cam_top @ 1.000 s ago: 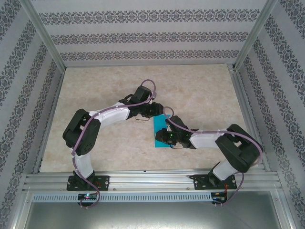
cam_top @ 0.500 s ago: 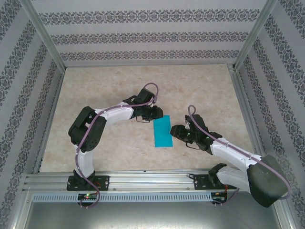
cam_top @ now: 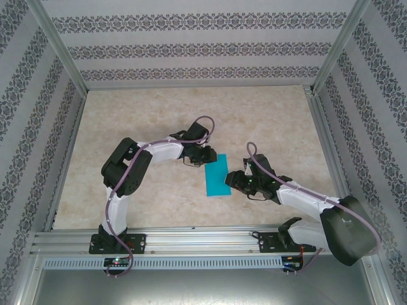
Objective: Fold a paper plane with a square sheet of paper (pick it up from the middle)
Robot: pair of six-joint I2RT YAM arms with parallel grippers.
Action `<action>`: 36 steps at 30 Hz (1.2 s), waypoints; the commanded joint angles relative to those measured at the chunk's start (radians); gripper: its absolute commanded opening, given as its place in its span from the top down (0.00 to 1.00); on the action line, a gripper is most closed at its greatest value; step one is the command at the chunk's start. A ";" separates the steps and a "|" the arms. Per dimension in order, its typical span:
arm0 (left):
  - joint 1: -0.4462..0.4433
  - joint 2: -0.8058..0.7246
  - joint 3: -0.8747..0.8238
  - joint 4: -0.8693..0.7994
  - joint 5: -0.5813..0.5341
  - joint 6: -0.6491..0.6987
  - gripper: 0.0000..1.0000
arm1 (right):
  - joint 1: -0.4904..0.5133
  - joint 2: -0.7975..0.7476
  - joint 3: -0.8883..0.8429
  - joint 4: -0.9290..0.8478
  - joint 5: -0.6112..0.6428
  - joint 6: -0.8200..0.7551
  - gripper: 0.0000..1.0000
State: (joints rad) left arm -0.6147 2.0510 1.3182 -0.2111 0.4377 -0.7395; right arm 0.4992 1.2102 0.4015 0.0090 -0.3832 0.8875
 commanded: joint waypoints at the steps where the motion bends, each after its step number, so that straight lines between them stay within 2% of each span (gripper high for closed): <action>1: 0.004 0.012 0.000 -0.013 0.000 0.024 0.71 | -0.007 0.046 0.010 0.037 -0.041 -0.003 0.54; 8: 0.013 -0.001 -0.050 0.010 0.002 0.028 0.71 | -0.010 0.133 0.043 0.067 -0.066 0.002 0.53; 13: 0.016 -0.009 -0.054 0.011 0.008 0.034 0.71 | -0.010 0.149 0.016 0.203 -0.110 0.063 0.59; 19: 0.016 -0.017 -0.047 0.012 0.019 0.041 0.70 | -0.013 0.159 0.051 0.190 -0.106 0.065 0.65; 31: 0.016 -0.029 -0.045 0.003 0.030 0.057 0.69 | -0.036 0.233 0.097 0.206 -0.131 0.081 0.61; 36: 0.016 -0.081 -0.062 0.023 0.069 0.074 0.62 | -0.034 0.187 0.071 0.188 -0.109 0.081 0.59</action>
State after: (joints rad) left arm -0.6067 2.0319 1.2819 -0.1722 0.4763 -0.6968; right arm 0.4671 1.4300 0.4774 0.1917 -0.5022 0.9665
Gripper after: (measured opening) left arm 0.374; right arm 0.406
